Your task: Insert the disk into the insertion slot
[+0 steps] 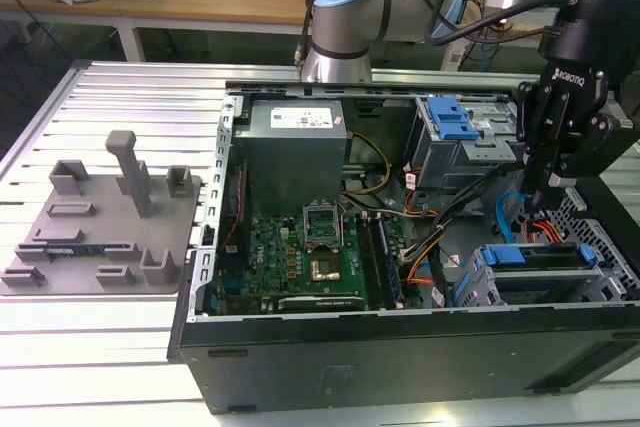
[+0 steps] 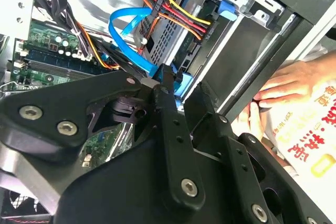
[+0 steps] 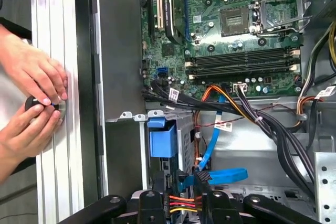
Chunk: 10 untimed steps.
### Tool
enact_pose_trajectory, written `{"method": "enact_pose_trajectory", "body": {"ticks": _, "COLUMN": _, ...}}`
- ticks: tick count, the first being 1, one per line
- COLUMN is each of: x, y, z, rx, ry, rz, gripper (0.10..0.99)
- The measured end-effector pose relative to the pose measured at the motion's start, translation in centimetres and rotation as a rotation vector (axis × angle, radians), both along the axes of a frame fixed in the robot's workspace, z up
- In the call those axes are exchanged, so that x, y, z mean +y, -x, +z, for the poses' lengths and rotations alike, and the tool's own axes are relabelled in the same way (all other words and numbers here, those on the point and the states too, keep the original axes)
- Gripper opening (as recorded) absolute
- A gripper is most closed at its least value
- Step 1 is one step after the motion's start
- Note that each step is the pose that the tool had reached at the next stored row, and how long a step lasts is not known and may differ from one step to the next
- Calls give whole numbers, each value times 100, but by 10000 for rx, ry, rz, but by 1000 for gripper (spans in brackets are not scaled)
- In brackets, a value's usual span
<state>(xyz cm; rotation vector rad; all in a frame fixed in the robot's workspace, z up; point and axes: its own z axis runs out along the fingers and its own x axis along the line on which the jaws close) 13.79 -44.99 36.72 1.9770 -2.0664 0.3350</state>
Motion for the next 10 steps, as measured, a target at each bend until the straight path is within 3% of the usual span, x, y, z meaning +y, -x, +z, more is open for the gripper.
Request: {"method": "enact_pose_trajectory", "body": {"ticks": 10, "x": 0, "y": 12, "z": -29, "rx": -30, "ry": 72, "rz": -94, "gripper": 361}}
